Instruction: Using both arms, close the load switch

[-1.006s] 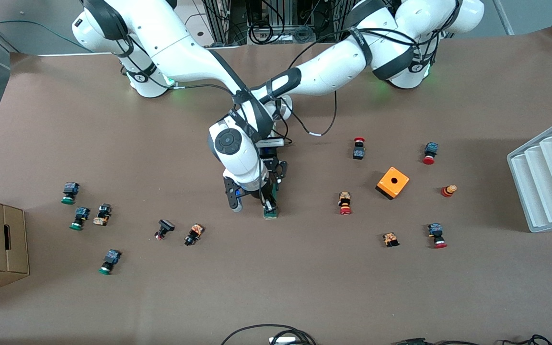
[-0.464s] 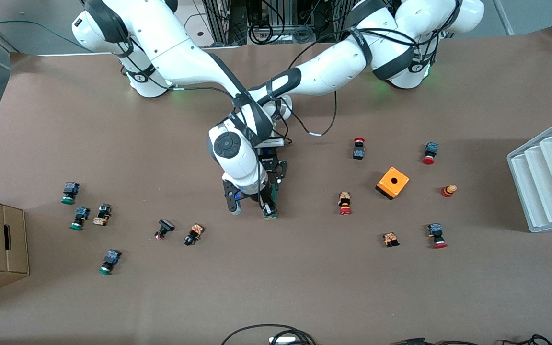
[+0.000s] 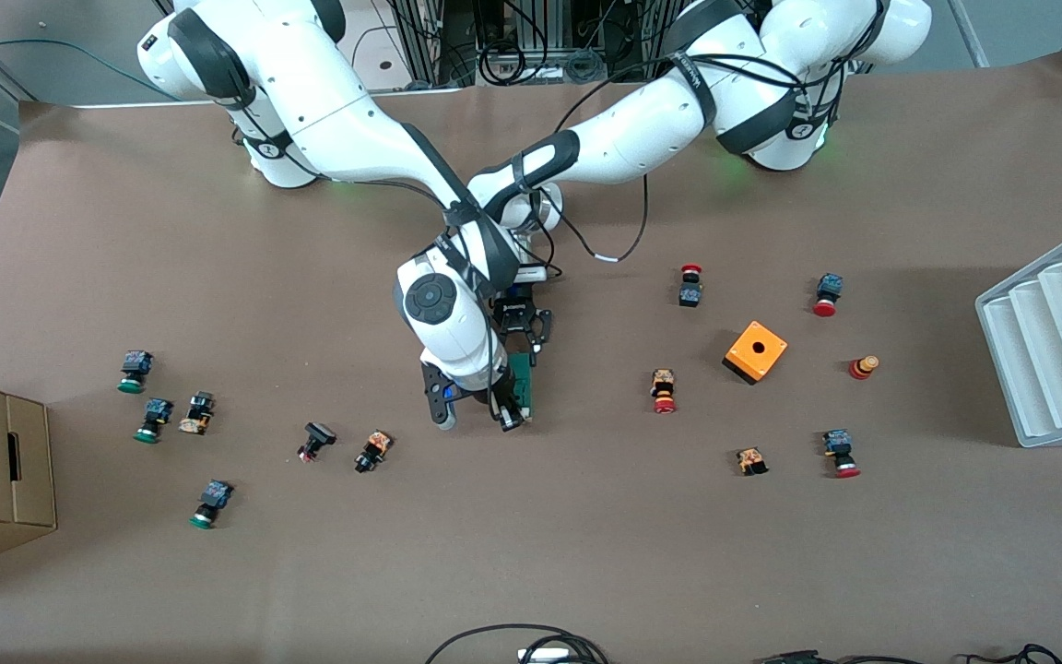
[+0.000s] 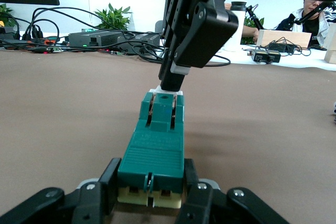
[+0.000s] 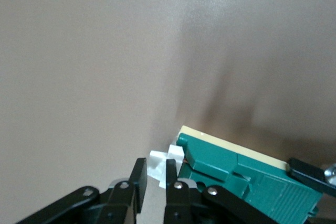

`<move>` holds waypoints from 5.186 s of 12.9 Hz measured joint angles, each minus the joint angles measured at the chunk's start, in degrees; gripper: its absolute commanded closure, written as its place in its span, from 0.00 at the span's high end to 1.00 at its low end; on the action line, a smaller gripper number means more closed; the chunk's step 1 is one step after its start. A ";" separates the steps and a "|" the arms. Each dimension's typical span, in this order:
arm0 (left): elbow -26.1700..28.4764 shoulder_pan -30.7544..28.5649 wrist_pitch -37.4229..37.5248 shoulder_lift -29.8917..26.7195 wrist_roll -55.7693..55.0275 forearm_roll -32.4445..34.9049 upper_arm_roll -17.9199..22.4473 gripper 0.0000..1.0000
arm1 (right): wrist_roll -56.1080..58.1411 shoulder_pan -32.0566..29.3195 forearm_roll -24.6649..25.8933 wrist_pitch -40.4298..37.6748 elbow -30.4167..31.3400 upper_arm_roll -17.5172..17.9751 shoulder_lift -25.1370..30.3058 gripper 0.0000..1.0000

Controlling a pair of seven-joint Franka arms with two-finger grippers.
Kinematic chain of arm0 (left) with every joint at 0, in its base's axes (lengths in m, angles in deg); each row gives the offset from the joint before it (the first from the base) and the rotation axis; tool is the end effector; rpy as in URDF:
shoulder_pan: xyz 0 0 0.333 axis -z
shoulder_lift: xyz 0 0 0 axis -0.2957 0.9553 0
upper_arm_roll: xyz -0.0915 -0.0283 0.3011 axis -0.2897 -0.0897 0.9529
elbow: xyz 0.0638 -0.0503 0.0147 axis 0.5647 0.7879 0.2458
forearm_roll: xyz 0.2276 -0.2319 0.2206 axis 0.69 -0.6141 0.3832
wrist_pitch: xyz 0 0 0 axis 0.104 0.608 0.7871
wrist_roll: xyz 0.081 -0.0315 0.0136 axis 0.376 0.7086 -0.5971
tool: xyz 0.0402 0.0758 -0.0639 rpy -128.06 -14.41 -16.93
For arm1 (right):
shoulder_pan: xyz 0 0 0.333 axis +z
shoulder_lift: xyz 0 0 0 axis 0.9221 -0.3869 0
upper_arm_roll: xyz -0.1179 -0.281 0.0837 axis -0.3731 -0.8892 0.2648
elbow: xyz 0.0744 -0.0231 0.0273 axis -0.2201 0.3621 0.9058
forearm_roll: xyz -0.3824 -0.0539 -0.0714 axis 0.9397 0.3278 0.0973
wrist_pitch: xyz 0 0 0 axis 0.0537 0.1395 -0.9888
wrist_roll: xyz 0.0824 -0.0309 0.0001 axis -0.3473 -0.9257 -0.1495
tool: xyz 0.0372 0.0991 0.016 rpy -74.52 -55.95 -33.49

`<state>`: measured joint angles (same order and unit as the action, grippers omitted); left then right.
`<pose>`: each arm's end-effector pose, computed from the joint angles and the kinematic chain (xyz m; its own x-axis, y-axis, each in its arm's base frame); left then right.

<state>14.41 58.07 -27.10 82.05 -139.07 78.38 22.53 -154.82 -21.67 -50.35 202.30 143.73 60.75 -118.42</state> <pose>0.3252 -0.5746 0.0476 0.2281 0.0831 0.9701 0.0883 -0.9940 0.0644 0.5751 0.4353 0.2161 0.2965 -0.9404 -0.1669 -0.9307 -0.2453 -0.2714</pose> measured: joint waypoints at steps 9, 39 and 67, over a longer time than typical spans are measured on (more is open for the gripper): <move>0.00 0.00 -0.01 0.01 0.00 -0.01 0.00 0.54 | 0.06 -0.96 0.00 -3.24 -2.87 -0.56 -0.75 0.52; 0.75 0.92 -3.52 -12.46 12.67 -23.58 -3.71 1.00 | 109.40 -39.42 15.53 -55.30 7.56 -3.14 48.53 1.00; -6.75 -11.11 -10.35 -43.83 81.28 -71.89 -3.23 1.00 | 109.54 -39.33 15.71 -54.15 7.58 -2.81 47.58 1.00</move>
<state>7.66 46.95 -37.45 38.22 -57.79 6.49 19.31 -45.28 -61.00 -34.64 148.15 151.31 57.93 -70.85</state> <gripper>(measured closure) 0.000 0.000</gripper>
